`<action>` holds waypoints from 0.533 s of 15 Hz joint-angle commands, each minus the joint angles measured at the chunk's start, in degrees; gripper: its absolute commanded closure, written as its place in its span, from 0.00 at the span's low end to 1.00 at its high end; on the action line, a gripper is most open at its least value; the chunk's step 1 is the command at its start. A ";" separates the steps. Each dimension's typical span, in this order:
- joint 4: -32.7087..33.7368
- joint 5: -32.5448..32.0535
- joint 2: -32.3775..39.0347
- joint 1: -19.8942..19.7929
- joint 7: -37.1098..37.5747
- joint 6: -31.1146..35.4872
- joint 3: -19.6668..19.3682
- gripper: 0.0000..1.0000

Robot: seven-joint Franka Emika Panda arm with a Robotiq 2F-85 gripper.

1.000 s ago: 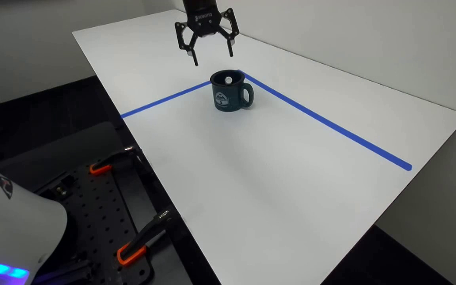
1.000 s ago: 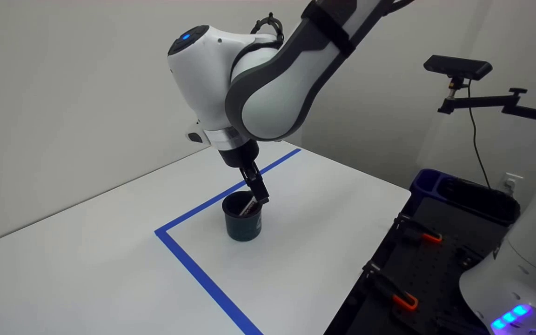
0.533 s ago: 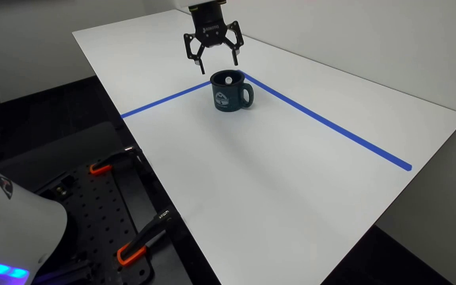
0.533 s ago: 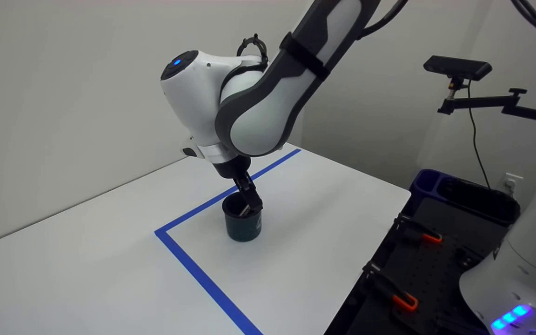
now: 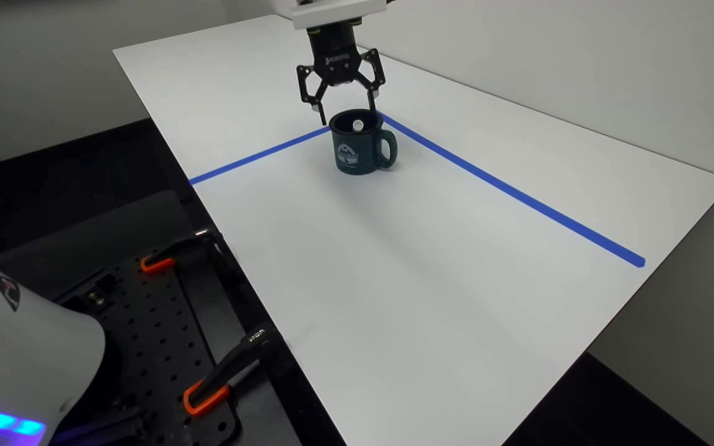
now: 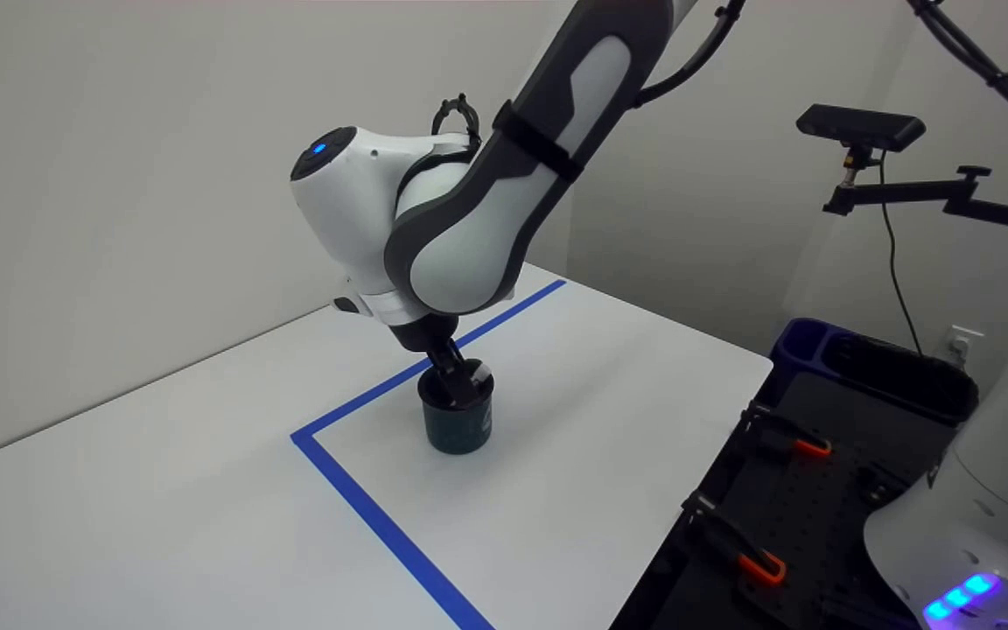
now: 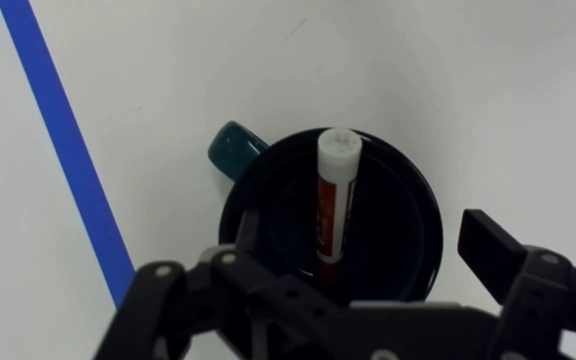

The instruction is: Remove the marker from the mug

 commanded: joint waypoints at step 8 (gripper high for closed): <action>4.44 -0.54 2.52 0.58 -1.52 -0.78 -1.21 0.39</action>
